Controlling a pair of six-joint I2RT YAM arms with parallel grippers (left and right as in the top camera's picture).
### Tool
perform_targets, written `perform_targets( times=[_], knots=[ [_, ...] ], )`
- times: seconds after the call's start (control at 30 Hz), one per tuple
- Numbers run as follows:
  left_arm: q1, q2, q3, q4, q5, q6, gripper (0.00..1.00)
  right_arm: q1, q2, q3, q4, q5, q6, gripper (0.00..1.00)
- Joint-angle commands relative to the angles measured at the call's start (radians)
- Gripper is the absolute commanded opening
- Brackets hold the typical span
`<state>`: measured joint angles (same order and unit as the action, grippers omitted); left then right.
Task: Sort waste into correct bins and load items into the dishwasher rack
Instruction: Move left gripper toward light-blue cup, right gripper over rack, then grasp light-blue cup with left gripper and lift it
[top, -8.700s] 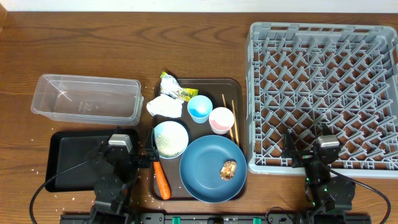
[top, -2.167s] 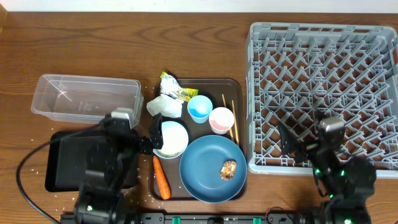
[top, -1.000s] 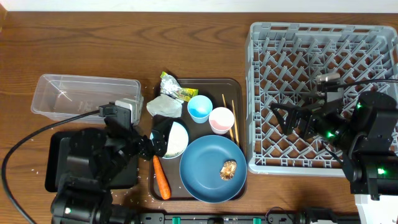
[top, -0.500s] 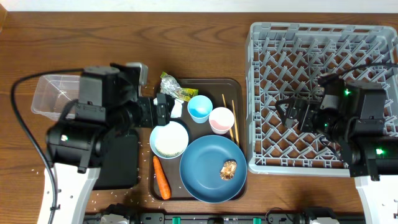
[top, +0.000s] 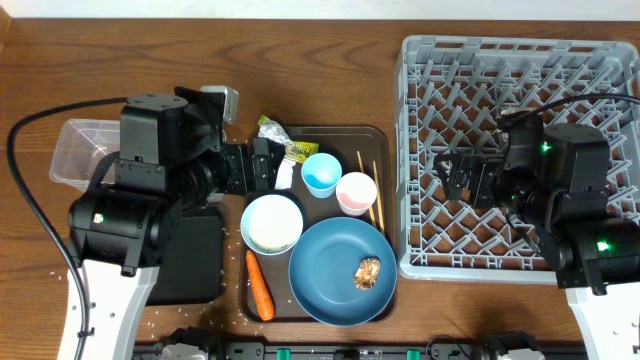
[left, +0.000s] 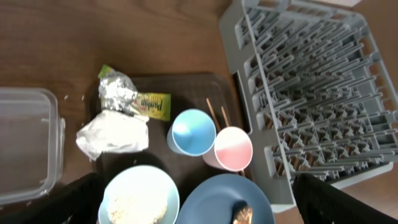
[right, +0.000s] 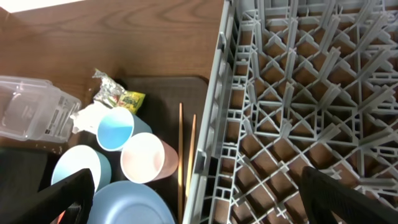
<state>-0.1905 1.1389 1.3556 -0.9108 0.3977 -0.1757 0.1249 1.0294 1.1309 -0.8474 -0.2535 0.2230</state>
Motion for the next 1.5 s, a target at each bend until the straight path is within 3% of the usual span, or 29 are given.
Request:
perform_targets(
  times=[0.0,0.13,0.23,0.37,0.67,0.9,1.07,1.2,1.33,1.47],
  knots=[
    [0.002,0.02,0.016,0.012,0.01,-0.003,0.98,0.009,0.003,0.018,0.003,0.007,-0.01,0.99],
    [-0.048,0.093,0.016,0.011,-0.01,-0.005,0.99,0.01,0.01,0.018,0.002,0.007,0.003,0.99],
    [-0.108,0.16,0.016,0.005,-0.119,-0.005,0.9,0.009,0.021,0.018,0.003,0.011,0.034,0.99],
    [-0.183,0.256,0.016,0.016,-0.264,-0.005,0.9,0.01,0.04,0.018,-0.002,0.011,0.04,0.99],
    [-0.238,0.475,0.015,0.045,-0.271,-0.072,0.66,0.01,0.072,0.018,-0.043,0.01,0.077,0.99],
    [-0.239,0.564,0.015,0.061,-0.269,-0.114,0.63,0.009,0.076,0.018,-0.063,0.041,0.076,0.99],
    [-0.244,0.629,0.014,0.069,-0.266,-0.115,0.49,0.009,0.076,0.018,-0.062,0.04,0.09,0.99],
    [-0.26,0.673,0.014,0.113,-0.251,-0.114,0.46,0.009,0.077,0.018,-0.057,0.04,0.092,0.99],
    [-0.266,0.689,0.014,0.135,-0.259,-0.114,0.35,0.009,0.077,0.018,-0.063,0.04,0.106,0.99],
    [-0.265,0.691,0.004,0.136,-0.348,-0.114,0.34,0.009,0.077,0.018,-0.06,0.04,0.106,0.99]
  ],
)
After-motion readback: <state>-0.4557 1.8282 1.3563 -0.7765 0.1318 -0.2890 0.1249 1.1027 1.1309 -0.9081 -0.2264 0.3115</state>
